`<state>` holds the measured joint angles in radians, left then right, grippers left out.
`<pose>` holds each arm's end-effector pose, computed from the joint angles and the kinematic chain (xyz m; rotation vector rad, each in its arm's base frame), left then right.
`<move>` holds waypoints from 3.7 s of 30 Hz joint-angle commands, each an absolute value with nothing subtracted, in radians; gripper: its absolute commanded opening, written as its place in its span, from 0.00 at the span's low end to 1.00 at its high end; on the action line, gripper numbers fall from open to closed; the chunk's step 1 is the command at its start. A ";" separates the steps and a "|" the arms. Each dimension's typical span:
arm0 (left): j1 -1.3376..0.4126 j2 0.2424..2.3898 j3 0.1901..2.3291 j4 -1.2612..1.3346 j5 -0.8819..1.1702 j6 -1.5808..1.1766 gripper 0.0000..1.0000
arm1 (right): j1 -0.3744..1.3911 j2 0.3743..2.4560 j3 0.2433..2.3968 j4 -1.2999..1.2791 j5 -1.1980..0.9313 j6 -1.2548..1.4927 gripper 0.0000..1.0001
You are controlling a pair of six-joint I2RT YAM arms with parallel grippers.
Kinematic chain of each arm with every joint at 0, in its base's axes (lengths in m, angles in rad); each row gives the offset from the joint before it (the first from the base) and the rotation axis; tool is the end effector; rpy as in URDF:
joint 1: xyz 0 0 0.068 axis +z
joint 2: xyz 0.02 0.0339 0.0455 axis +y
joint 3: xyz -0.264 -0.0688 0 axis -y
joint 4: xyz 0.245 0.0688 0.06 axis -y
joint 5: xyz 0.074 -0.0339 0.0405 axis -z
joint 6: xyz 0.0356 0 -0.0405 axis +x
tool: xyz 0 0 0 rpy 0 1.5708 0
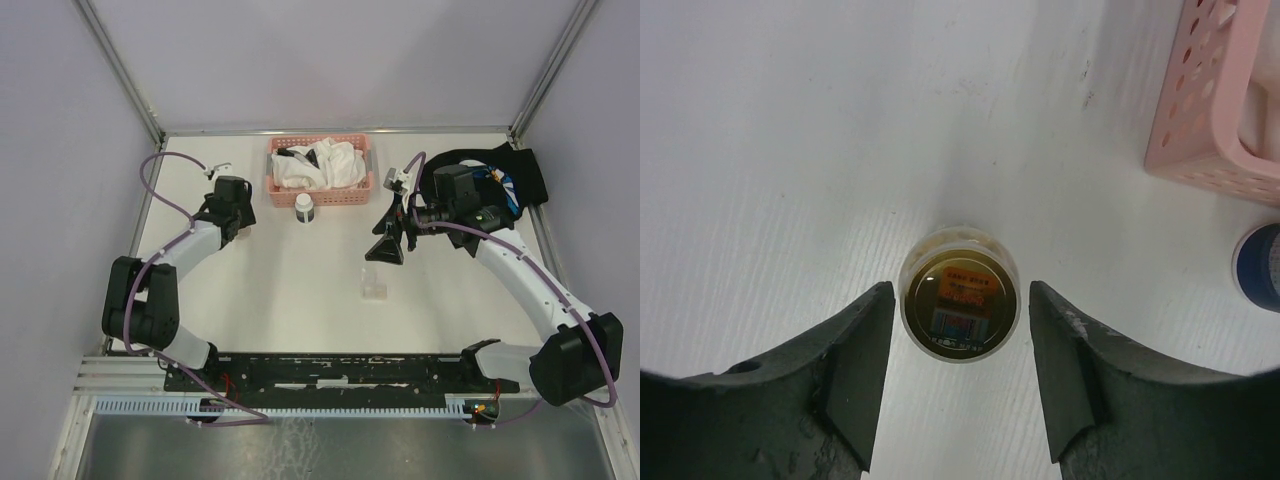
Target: Sort the pills into containers
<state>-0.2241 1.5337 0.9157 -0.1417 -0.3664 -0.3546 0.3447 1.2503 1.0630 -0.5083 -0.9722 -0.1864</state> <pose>0.3172 -0.0592 0.2104 -0.3275 2.2485 0.1247 0.2356 0.1159 0.3171 -1.0443 1.8761 1.1750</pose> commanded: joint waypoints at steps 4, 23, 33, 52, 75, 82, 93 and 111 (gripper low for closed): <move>-0.222 1.489 0.956 -0.121 -0.385 -0.379 0.58 | 0.340 1.252 1.093 -0.471 -1.006 -0.174 0.93; -0.234 1.472 0.958 -0.129 -0.388 -0.377 0.46 | 0.340 1.262 1.090 -0.465 -1.020 -0.166 0.94; -0.253 1.319 0.884 -0.115 -0.183 -0.476 0.05 | 0.339 1.257 1.088 -0.487 -1.020 -0.217 0.93; -0.583 0.845 0.373 0.552 0.466 -0.828 0.03 | 0.344 1.078 0.893 -0.427 -1.124 -0.670 0.99; -0.962 1.054 0.452 0.753 -0.165 -0.961 0.03 | 0.477 1.070 0.800 -0.178 -0.909 -0.533 0.99; -0.980 1.088 0.466 0.789 -0.184 -1.018 0.03 | 0.515 1.090 0.784 -0.134 -0.879 -0.509 0.97; -0.990 1.102 0.469 0.816 -0.162 -1.030 0.03 | 0.534 1.109 0.809 -0.144 -0.846 -0.483 0.79; -0.991 1.103 0.479 0.820 -0.144 -1.013 0.06 | 0.535 1.101 0.836 -0.172 -0.900 -0.462 0.41</move>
